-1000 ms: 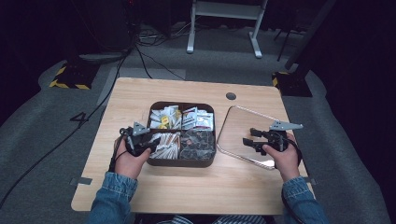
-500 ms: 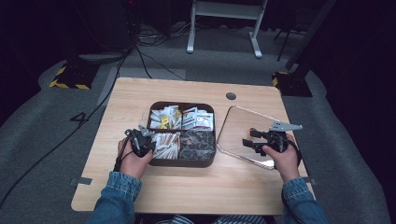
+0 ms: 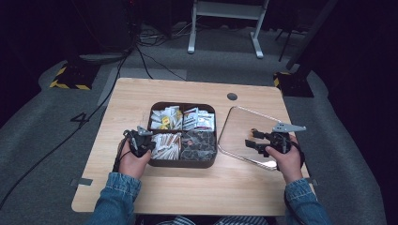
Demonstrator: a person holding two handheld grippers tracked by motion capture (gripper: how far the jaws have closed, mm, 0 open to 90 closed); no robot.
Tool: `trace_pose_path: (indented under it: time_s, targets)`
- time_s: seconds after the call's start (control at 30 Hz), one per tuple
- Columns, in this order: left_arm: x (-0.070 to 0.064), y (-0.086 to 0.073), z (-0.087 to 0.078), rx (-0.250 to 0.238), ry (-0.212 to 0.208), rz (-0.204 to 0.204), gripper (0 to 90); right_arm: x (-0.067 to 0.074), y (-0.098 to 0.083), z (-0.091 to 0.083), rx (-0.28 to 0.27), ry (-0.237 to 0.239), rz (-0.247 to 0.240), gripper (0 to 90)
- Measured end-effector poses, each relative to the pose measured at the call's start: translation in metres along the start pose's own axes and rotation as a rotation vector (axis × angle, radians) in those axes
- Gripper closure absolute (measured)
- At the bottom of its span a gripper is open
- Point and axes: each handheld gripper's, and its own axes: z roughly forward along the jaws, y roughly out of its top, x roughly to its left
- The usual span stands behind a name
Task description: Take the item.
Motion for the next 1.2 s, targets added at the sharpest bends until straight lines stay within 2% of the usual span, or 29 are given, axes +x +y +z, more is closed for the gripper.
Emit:
trace_pose_path:
  time_s: [0.2, 0.27, 0.37, 0.57, 0.77, 0.9, 1.0, 1.2]
  targets:
    - [0.004, -0.001, -0.011, -0.074, -0.080, -0.032, 89.9, -0.002, -0.001, 0.000, 0.001, -0.003, 0.003, 35.9]
    - [0.004, -0.001, -0.015, -0.106, -0.104, -0.029, 89.9, -0.002, -0.001, 0.000, -0.003, -0.001, 0.010, 35.8]
    - [0.004, -0.001, -0.021, -0.162, -0.176, -0.034, 89.9, -0.002, -0.001, 0.001, -0.002, 0.000, 0.007, 35.9]
    - [0.002, 0.002, -0.035, -0.244, -0.252, -0.017, 89.9, -0.003, -0.001, 0.001, -0.004, 0.002, 0.008, 35.7]
    - [-0.001, 0.004, -0.046, -0.323, -0.333, -0.026, 89.9, -0.005, -0.002, 0.001, -0.004, -0.004, 0.008, 35.6]
    - [-0.004, 0.006, -0.050, -0.349, -0.350, -0.011, 90.0, -0.006, -0.003, 0.000, -0.003, -0.006, 0.009, 35.3]
    - [-0.008, 0.007, -0.051, -0.346, -0.362, 0.000, 89.9, -0.006, -0.003, 0.000, -0.004, -0.008, 0.009, 35.3]
    - [-0.022, 0.013, -0.051, -0.331, -0.380, 0.055, 89.9, -0.007, -0.007, -0.005, -0.002, -0.019, 0.013, 35.3]
